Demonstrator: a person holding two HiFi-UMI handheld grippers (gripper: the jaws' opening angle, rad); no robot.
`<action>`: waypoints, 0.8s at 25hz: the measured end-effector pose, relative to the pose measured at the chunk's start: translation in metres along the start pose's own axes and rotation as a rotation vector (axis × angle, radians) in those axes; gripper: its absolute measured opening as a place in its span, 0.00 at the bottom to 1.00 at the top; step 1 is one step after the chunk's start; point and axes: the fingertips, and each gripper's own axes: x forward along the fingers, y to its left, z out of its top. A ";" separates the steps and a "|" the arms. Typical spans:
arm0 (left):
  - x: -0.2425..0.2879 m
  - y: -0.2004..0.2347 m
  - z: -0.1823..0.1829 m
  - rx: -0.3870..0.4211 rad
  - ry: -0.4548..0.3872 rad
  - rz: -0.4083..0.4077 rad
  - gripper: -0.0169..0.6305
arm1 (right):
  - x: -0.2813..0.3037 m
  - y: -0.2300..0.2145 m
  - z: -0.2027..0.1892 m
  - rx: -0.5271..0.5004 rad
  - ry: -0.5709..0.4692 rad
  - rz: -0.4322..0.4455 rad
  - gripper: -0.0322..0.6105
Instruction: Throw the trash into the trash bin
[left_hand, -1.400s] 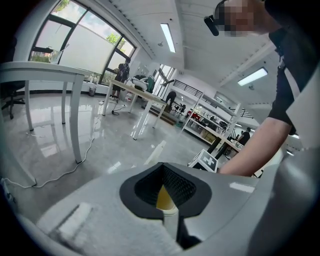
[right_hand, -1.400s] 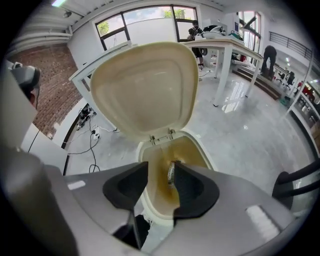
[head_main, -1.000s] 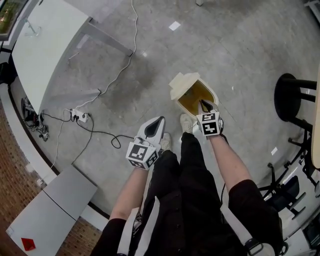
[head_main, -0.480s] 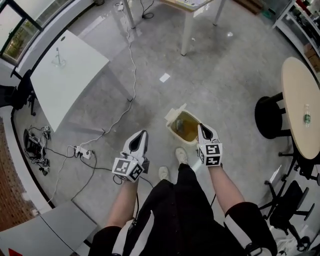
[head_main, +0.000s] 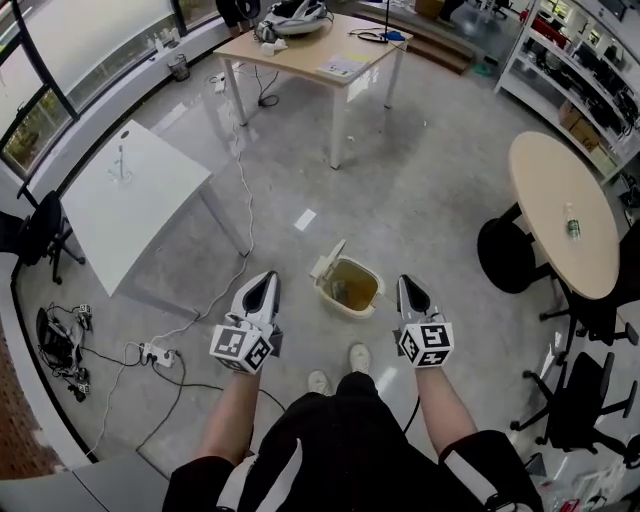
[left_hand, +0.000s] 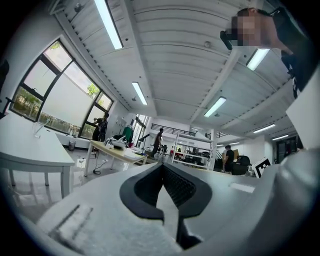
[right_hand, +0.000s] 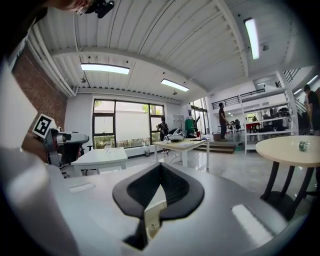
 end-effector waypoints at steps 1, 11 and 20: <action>0.000 -0.006 0.003 -0.004 -0.009 -0.013 0.03 | -0.010 -0.004 0.006 0.002 -0.017 -0.015 0.06; -0.009 -0.094 0.024 0.036 -0.054 -0.145 0.03 | -0.137 -0.057 0.044 0.041 -0.130 -0.146 0.06; 0.009 -0.239 -0.004 0.025 -0.042 -0.353 0.03 | -0.278 -0.104 0.043 0.018 -0.154 -0.289 0.06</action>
